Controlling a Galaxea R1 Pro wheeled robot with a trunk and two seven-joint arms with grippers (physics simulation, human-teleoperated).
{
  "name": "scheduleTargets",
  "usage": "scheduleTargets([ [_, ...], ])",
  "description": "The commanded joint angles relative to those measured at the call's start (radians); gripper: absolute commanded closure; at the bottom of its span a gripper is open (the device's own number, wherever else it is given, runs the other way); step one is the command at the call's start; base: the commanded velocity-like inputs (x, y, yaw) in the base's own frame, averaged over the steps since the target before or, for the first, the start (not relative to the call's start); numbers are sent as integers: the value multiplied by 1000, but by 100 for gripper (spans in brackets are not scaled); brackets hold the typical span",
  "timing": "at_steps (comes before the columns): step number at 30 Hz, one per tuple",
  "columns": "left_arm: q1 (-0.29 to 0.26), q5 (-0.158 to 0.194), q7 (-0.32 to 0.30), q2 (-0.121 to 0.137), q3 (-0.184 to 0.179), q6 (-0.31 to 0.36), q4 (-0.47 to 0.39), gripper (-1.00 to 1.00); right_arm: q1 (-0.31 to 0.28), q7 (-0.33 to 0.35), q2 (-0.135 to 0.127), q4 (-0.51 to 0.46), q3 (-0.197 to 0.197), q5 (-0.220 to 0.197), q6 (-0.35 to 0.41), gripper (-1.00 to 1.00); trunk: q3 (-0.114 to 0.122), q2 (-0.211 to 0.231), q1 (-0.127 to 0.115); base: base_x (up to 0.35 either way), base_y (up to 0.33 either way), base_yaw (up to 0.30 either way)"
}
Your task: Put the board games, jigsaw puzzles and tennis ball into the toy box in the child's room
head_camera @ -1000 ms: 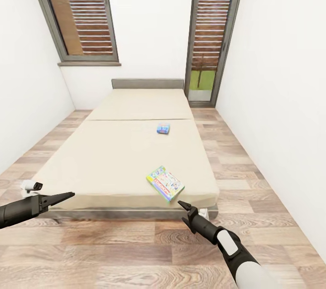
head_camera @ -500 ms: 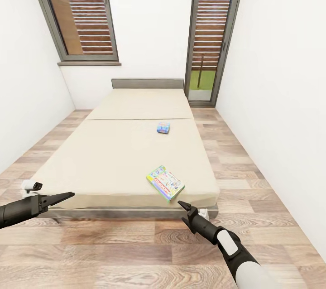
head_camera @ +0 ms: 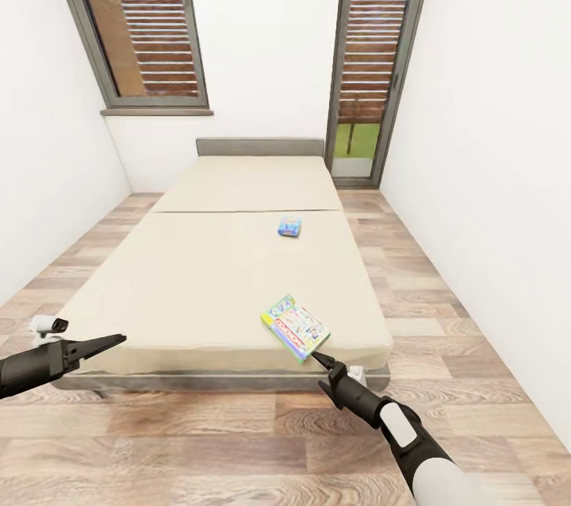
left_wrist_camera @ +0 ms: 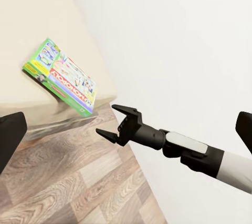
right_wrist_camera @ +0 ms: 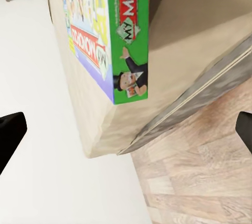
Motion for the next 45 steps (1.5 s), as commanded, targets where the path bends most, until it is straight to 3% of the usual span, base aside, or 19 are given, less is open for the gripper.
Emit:
scheduleTargets([
  [1, 0, -1, -5, 0, 1, 10, 0, -100, -1, 0, 1, -1, -6, -3, 7, -100, -1, 0, 0, 17, 10, 0],
  [45, 0, -1, -5, -2, 2, 9, 0, -100, -1, 0, 1, -1, -6, -3, -13, -100, -1, 0, 0, 62, 31, 0],
])
